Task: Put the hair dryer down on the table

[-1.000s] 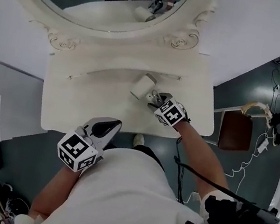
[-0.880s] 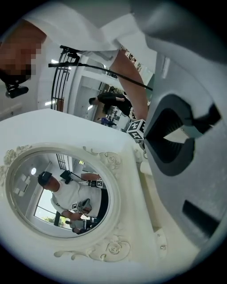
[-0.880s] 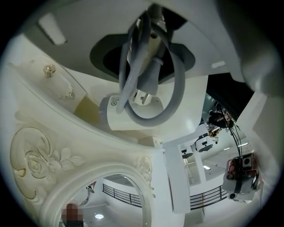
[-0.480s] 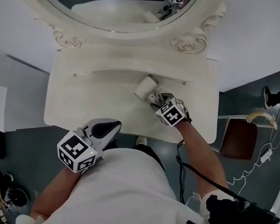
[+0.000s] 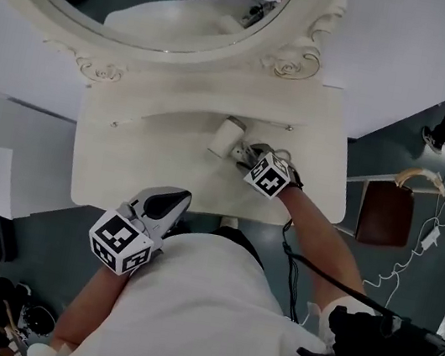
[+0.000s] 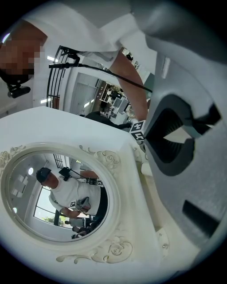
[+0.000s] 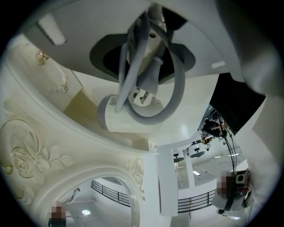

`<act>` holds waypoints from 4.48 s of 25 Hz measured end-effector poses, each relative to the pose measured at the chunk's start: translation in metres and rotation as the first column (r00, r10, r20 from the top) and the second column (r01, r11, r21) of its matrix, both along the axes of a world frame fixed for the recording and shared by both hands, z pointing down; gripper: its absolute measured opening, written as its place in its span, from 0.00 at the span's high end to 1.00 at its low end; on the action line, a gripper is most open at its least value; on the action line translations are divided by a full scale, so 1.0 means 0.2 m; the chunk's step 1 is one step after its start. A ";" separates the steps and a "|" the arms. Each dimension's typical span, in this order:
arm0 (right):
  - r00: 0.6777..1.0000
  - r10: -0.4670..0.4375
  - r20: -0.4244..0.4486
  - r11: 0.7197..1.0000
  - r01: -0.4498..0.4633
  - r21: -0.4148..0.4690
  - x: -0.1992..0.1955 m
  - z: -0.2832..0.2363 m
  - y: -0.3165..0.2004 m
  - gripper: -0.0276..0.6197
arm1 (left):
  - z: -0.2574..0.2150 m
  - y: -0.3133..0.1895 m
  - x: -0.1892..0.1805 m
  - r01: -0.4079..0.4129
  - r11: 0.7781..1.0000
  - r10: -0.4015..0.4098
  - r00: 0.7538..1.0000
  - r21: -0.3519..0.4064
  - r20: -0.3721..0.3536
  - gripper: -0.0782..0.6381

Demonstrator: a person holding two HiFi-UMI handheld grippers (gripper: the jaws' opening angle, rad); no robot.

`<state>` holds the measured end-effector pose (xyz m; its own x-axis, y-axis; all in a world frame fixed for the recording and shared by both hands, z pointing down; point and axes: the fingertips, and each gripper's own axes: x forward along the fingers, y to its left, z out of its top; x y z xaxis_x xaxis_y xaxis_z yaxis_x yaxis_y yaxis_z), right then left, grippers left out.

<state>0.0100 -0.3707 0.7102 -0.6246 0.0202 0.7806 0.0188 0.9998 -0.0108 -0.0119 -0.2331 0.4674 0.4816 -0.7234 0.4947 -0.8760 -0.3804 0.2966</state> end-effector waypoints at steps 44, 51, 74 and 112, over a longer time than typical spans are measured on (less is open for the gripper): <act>0.998 0.058 0.036 0.998 -0.058 -0.005 0.01 -0.06 0.01 0.37 | -0.02 0.11 0.00 0.001 1.000 0.000 0.999 0.025 -0.047 0.89; 0.989 0.083 0.122 0.996 -0.086 0.020 0.03 -0.17 0.00 0.36 | 0.00 0.11 0.03 -0.004 1.000 0.005 0.998 0.019 -0.056 0.89; 0.879 0.375 0.295 0.924 -0.380 -0.041 0.26 -0.61 0.36 0.96 | -0.07 0.33 0.03 -0.112 0.991 0.117 0.991 0.073 -0.069 0.89; 0.903 0.259 0.343 0.966 -0.248 -0.075 -0.36 -0.96 2.09 0.96 | 0.07 1.55 -0.43 -0.171 0.982 0.179 0.979 0.082 -0.095 0.89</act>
